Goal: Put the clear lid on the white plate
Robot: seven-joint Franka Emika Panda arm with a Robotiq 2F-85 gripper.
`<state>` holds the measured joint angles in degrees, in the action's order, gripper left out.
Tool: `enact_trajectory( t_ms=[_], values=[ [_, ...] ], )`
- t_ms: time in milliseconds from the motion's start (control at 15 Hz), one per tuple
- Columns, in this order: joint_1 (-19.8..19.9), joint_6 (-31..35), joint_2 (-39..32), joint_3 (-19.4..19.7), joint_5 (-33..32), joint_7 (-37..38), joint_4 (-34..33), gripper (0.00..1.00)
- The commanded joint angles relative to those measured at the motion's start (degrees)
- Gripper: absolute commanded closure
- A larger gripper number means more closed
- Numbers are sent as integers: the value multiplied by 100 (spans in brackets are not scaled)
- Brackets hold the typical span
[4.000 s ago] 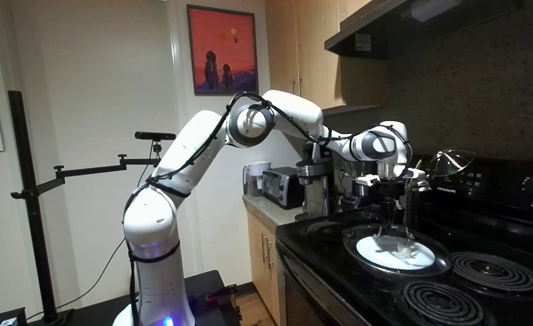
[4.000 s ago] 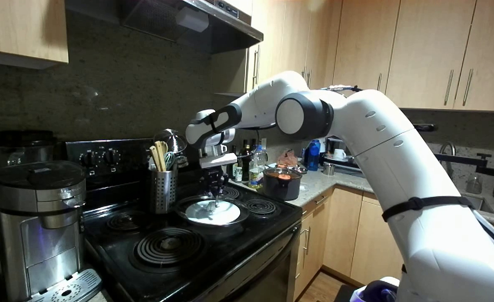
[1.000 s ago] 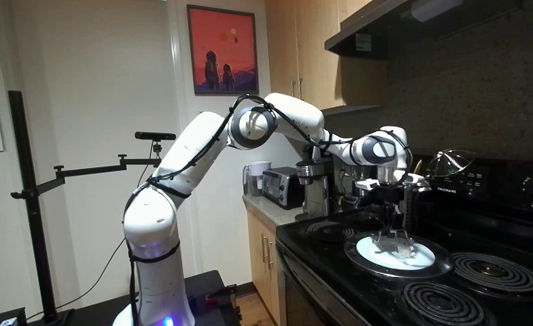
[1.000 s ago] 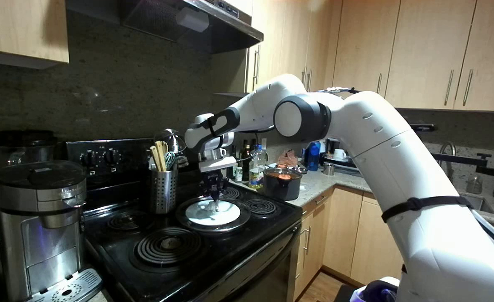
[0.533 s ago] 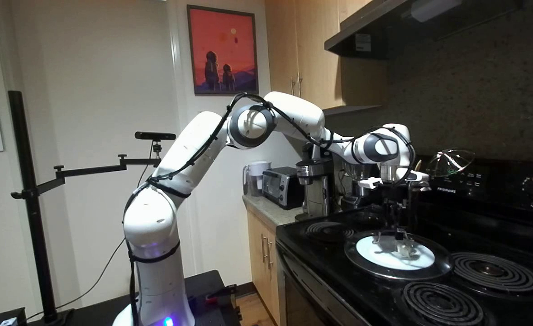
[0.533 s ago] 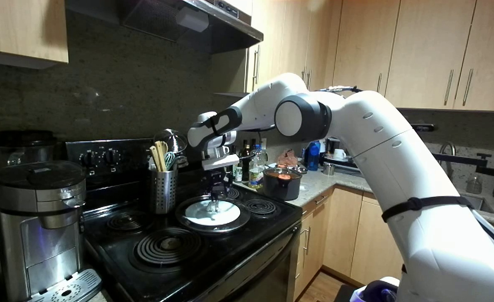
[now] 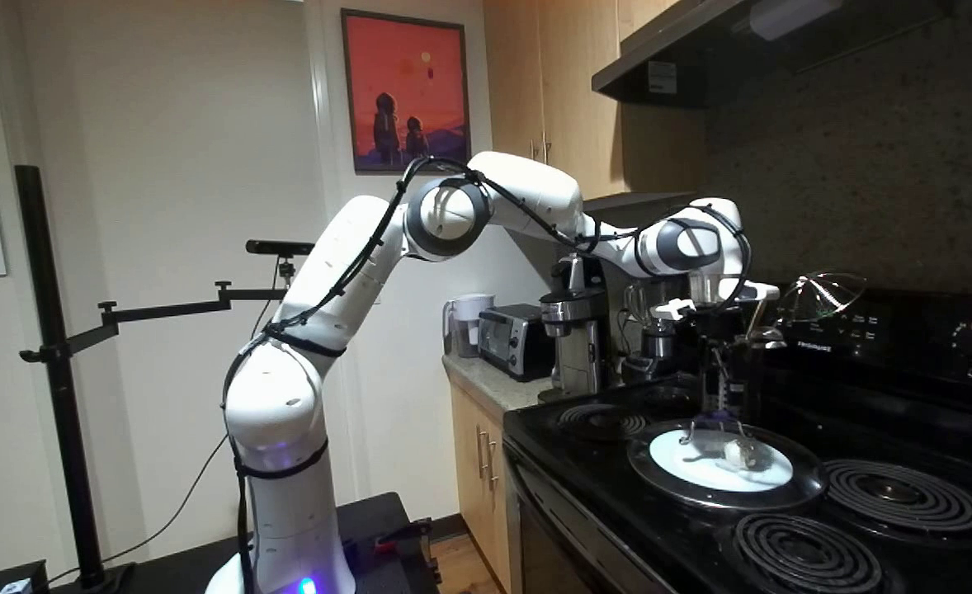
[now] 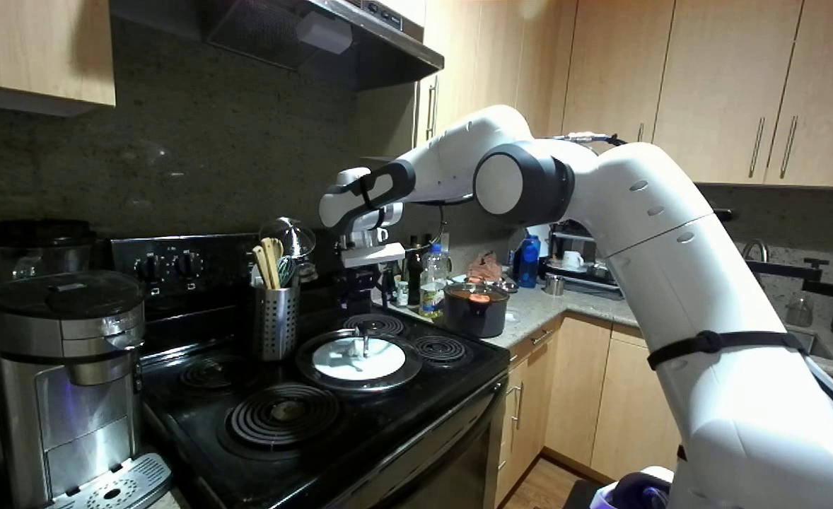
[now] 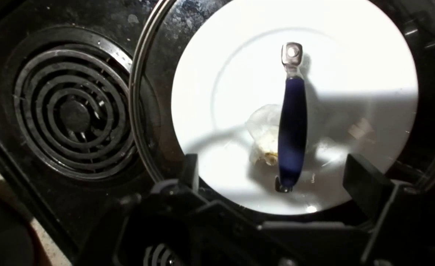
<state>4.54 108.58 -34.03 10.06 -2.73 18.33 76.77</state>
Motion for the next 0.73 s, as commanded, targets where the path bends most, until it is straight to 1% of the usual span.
enact_trajectory(
  t_ms=[0,200,267,467,667],
  values=[
    [-47,294,693,-80,-63,-79,666,0],
    [-39,528,1115,-161,-6,-200,1045,0],
    [-6,239,606,-122,-16,-48,417,0],
    [-15,318,895,-159,-12,-110,696,0],
    [-16,347,931,-162,-12,-111,779,0]
  ],
)
